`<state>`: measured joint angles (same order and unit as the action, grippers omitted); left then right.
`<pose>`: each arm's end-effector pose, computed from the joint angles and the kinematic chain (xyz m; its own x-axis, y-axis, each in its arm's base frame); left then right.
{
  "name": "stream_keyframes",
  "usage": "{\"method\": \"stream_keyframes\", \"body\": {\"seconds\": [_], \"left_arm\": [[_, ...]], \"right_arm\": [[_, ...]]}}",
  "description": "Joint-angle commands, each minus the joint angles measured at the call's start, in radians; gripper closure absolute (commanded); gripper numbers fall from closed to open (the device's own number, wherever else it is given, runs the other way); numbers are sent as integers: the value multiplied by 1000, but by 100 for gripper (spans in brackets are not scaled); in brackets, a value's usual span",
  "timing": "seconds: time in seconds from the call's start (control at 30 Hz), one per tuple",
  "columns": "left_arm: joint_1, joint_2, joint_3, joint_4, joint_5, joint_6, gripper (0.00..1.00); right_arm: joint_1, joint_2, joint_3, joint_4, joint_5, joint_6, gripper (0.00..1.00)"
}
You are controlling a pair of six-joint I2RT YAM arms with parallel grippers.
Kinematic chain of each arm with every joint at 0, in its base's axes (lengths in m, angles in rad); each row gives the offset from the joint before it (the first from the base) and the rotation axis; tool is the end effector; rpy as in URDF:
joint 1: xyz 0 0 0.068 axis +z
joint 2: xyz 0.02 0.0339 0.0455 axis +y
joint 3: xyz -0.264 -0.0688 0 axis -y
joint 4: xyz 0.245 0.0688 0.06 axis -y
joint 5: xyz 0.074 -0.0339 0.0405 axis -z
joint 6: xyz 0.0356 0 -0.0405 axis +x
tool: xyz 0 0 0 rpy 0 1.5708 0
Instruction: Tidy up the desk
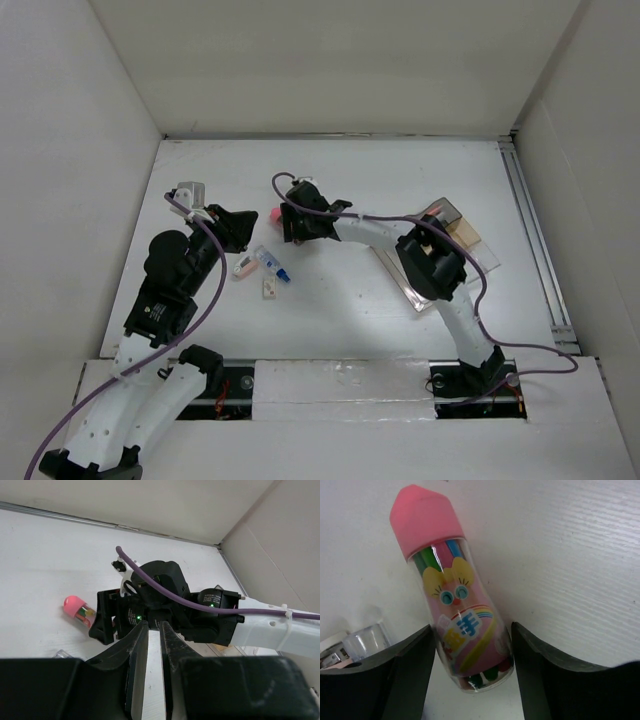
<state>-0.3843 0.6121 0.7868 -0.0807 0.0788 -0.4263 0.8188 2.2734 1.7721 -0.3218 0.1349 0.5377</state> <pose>0.1322 -0.0565 0.3771 -0.1054 -0.4020 -0.9095 0.4424 0.8002 -0.4050 0.3509 0.3682 0.1697 -0.7689 -0.0791 -0.6345 -0.3114 0.9130 0.2635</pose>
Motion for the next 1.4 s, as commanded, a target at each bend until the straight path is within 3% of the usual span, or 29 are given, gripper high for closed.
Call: {"method": "stream_keyframes", "body": {"seconds": [0.0, 0.03, 0.07, 0.13, 0.17, 0.27, 0.37, 0.47, 0.7, 0.87, 0.93, 1.03, 1.17, 1.3, 1.37], "left_arm": [[5, -9, 38, 33, 16, 1, 88], [5, -9, 37, 33, 12, 1, 88], [5, -9, 38, 32, 12, 1, 88], [5, -12, 34, 33, 15, 1, 88], [5, -14, 35, 36, 15, 1, 88], [5, -8, 34, 36, 19, 3, 88], [5, -15, 34, 38, 22, 4, 88], [5, -6, 35, 39, 26, 3, 88], [5, -6, 34, 42, 35, 4, 88], [5, -2, 34, 47, 39, 1, 88], [5, 1, 34, 50, 47, 1, 88], [5, 11, 34, 56, 55, -2, 88], [5, 18, 32, 59, 64, -5, 88], [5, 29, 34, 61, 73, -6, 88], [5, 34, 32, 64, 76, -8, 88]], "right_arm": [[10, 11, 13, -31, -31, -10, 34], [19, 11, 10, -28, -32, -7, 39], [19, 9, 7, -28, -26, -2, 55], [19, -6, -20, 3, -18, 19, 67], [19, -38, -60, 45, -18, 24, 78], [10, -124, -143, 111, -27, 48, 86], [0, -204, -201, 206, -44, 88, 88], [-43, -391, -330, 311, -73, 136, 88], [-182, -725, -707, 549, -127, 304, 88], [-266, -1069, -1066, 586, 13, 448, 87], [-312, -1194, -1186, 584, 75, 565, 87], [-333, -1569, -1457, 491, 277, 787, 87], [-366, -1950, -1621, 334, 414, 878, 86], [-418, -2147, -1640, 167, 450, 898, 84], [-441, -2149, -1640, 150, 433, 894, 82]]}}
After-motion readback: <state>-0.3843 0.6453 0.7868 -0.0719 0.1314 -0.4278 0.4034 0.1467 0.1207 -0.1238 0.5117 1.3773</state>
